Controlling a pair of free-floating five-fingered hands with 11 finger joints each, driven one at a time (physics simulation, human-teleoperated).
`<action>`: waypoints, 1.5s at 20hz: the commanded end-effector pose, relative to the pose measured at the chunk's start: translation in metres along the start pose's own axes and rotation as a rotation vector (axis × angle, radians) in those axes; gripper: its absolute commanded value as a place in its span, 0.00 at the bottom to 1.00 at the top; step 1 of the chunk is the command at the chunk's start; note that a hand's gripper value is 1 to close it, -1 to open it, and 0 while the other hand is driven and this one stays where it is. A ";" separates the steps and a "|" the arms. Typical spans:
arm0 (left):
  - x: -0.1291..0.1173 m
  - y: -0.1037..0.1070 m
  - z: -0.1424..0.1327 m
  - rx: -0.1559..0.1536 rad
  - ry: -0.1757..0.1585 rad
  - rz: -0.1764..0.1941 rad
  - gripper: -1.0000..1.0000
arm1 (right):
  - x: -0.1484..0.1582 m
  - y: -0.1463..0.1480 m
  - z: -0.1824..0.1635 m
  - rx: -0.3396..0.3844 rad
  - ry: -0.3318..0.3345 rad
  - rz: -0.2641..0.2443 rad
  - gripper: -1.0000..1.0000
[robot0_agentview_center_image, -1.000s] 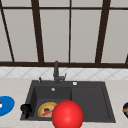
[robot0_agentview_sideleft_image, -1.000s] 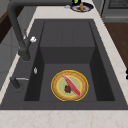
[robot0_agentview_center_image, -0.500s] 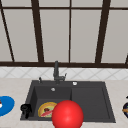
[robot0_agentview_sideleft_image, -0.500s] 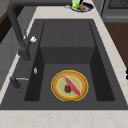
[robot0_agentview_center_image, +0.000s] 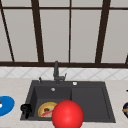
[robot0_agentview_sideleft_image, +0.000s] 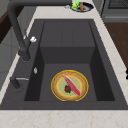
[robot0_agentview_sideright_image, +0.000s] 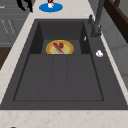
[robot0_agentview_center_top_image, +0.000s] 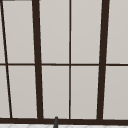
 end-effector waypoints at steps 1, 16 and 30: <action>0.000 0.000 0.000 0.000 0.000 0.000 0.50 | 0.021 -0.009 0.001 -0.016 0.007 0.018 0.00; 0.000 0.000 0.000 0.000 0.000 0.000 0.50 | 0.081 0.004 0.046 -0.116 0.010 0.032 0.00; 0.000 0.000 0.000 0.000 0.000 0.000 0.50 | 0.184 -0.002 0.058 -0.094 0.024 0.062 0.00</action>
